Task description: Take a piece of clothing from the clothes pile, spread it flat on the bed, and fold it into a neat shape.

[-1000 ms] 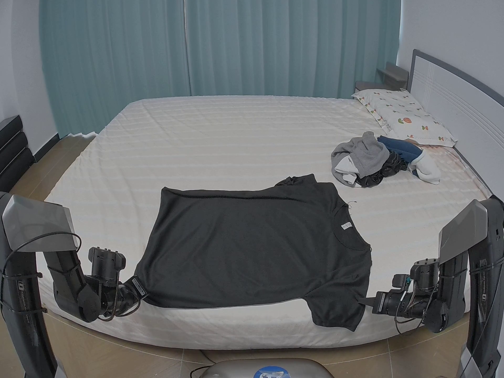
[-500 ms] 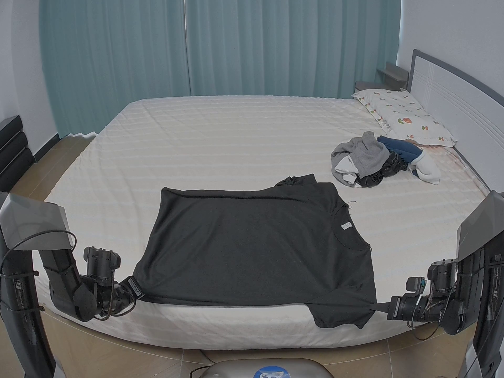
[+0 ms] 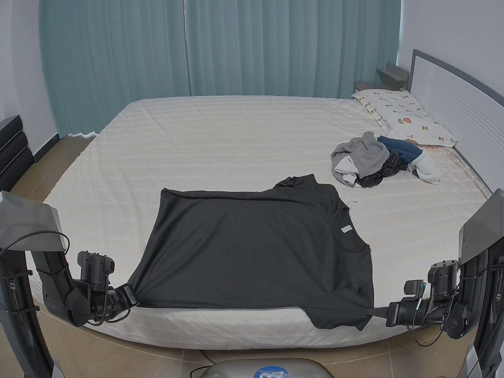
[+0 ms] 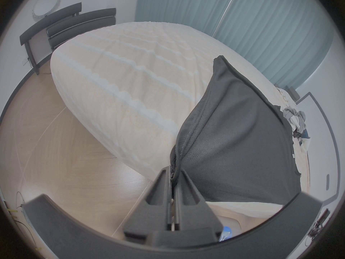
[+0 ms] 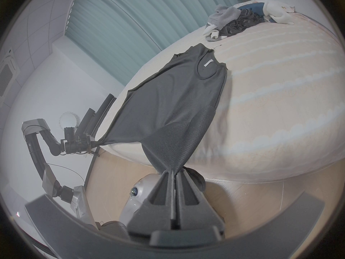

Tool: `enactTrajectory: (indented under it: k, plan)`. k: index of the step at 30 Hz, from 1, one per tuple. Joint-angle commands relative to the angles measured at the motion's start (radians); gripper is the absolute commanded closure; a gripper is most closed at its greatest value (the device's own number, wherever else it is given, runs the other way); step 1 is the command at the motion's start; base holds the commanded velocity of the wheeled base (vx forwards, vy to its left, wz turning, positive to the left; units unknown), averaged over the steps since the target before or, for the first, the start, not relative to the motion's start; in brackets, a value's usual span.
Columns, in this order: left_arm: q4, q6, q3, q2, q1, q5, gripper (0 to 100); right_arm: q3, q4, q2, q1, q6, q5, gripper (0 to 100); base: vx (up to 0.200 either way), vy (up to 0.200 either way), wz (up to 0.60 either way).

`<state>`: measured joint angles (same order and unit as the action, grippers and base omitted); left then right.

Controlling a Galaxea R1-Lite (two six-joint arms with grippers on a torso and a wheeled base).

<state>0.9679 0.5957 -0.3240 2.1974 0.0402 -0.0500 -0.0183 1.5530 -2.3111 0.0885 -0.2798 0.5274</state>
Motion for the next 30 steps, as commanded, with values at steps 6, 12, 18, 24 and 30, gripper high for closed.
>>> enactTrajectory:
  k: [6, 12, 18, 24, 30]
  plan:
    - [0.0, -0.05, 0.039, -0.008, 0.003, -0.001, 100, 0.018, -0.059, 0.012, -0.042, -0.004, -0.009, 100, 0.0, 0.0, 0.0]
    - [0.002, -0.1, 0.074, -0.01, 0.003, -0.002, 100, 0.018, -0.145, 0.027, -0.056, 0.036, -0.014, 100, 0.0, 0.0, 0.0]
    - [0.023, -0.182, 0.132, -0.01, 0.003, -0.004, 100, 0.018, -0.257, 0.081, -0.085, 0.08, -0.014, 100, 0.0, 0.0, 0.0]
    - [0.163, -0.26, 0.223, 0.008, 0.003, -0.014, 100, 0.018, -0.396, 0.156, -0.093, 0.149, -0.014, 100, 0.0, 0.0, 0.0]
    - [0.218, -0.315, 0.283, 0.031, 0.003, -0.024, 100, 0.018, -0.472, 0.213, -0.093, 0.168, -0.018, 100, 0.0, 0.0, 0.0]
